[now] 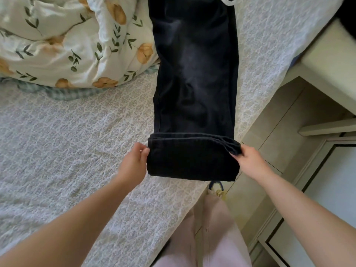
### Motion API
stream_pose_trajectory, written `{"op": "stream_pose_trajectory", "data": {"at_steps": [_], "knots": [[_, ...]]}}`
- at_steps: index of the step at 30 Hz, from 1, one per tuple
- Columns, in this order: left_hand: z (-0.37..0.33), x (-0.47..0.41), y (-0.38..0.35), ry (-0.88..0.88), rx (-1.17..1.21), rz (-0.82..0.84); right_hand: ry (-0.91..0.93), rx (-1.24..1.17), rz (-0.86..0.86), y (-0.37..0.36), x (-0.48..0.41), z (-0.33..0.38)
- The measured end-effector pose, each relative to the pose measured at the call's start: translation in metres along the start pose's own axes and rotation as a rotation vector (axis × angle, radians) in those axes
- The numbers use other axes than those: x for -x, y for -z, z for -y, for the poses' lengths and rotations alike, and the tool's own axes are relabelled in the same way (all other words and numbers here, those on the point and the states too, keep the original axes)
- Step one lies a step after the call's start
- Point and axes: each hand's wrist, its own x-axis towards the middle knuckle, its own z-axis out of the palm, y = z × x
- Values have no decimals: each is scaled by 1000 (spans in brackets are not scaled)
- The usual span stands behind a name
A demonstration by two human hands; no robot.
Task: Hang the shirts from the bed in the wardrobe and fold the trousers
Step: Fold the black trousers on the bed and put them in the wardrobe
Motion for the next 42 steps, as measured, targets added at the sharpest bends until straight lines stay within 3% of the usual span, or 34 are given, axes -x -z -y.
{"op": "stream_pose_trajectory", "data": {"at_steps": [6, 9, 11, 13, 17, 19, 21, 27, 31, 35, 38, 42], "knots": [[-22, -47, -31, 187, 285, -154, -50, -34, -141, -19, -47, 4], [-17, -50, -39, 217, 462, -47, -34, -75, -253, -28, -47, -2], [-12, -48, -42, 172, 429, 64, -13, -97, -305, -31, -45, -3], [-8, -51, -42, 130, 377, 64, 4, -107, -367, -30, -48, -1], [-6, -61, -41, -19, 45, -149, -10, -111, -392, -20, -66, 8], [-7, -67, -44, -12, -85, -248, -2, -109, -355, -15, -74, 11], [-15, -76, -44, 87, 16, -279, 18, -56, -318, -9, -80, 10], [-45, -105, -41, 121, 293, -160, 83, 195, -227, 0, -97, 18], [-48, -103, -45, 70, 322, -233, 131, 71, -457, -12, -89, 14], [-47, -99, -53, 116, 331, -345, -21, -52, -592, -26, -87, 16], [-33, -85, -54, 179, 321, -248, -165, -253, -628, -39, -78, 14], [-20, -45, -43, 429, 396, 79, -400, -318, -308, -46, -43, 10]]}}
